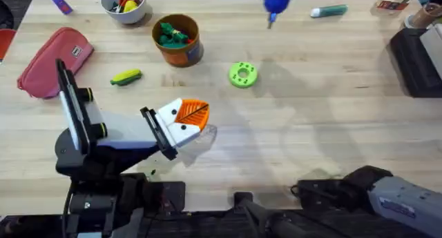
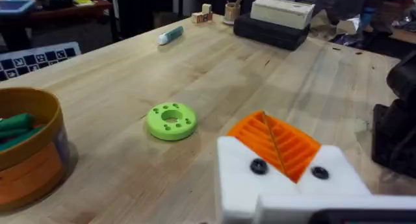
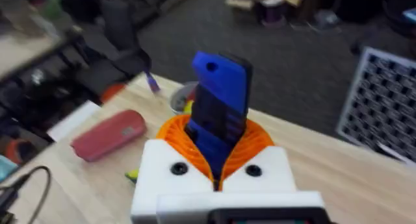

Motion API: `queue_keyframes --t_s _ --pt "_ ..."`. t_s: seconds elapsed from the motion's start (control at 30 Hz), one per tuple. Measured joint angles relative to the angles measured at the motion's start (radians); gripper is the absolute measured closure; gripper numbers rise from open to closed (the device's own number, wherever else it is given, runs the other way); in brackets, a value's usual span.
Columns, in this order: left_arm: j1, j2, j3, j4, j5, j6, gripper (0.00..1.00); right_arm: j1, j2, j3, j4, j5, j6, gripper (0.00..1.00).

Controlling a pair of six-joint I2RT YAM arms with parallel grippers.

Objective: Pick up the gripper from the table and insert it into the empty holder that is missing its gripper. Then pick up a screw, insert it into the mounting hole, and use the screwdriver to tighten it. Finally, clean up the table by picking up the vegetable and placing it into the bucket.

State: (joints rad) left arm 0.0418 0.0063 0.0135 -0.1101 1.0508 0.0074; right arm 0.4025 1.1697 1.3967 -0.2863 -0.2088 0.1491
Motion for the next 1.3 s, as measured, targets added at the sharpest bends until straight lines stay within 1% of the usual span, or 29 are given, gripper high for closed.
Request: queue_keyframes --t_s 0.1,0.2,0.3,0.4,0.63,0.7,0.8,1.03,1.17,1.3 --pt "0.0 0.0 0.0 0.0 0.0 0.0 0.983 0.024 -0.054 -0.162 0.238 -0.043 0.063 0.977" --pt "0.0 0.0 0.0 0.0 0.0 0.0 0.983 0.048 -0.064 -0.303 0.495 -0.108 0.138 0.977" --pt "0.0 0.0 0.0 0.0 0.0 0.0 0.983 0.069 -0.039 -0.387 0.659 -0.19 0.184 0.977" --pt "0.0 0.0 0.0 0.0 0.0 0.0 0.983 0.096 0.017 -0.409 0.766 -0.289 0.204 0.977" --pt "0.0 0.0 0.0 0.0 0.0 0.0 0.983 0.175 0.142 -0.412 1.017 -0.511 0.209 0.977" --pt "0.0 0.0 0.0 0.0 0.0 0.0 0.983 0.204 0.164 -0.412 1.057 -0.563 0.187 0.977" --pt "0.0 0.0 0.0 0.0 0.0 0.0 0.983 0.254 0.183 -0.412 1.067 -0.616 0.138 0.977" --pt "0.0 0.0 0.0 0.0 0.0 0.0 0.983 0.359 0.189 -0.412 1.071 -0.667 -0.008 0.977" --pt "0.0 0.0 0.0 0.0 0.0 0.0 0.983 0.378 0.189 -0.412 1.072 -0.677 -0.046 0.977" --pt "0.0 0.0 0.0 0.0 0.0 0.0 0.983 0.378 0.189 -0.412 1.111 -0.677 -0.049 0.977"
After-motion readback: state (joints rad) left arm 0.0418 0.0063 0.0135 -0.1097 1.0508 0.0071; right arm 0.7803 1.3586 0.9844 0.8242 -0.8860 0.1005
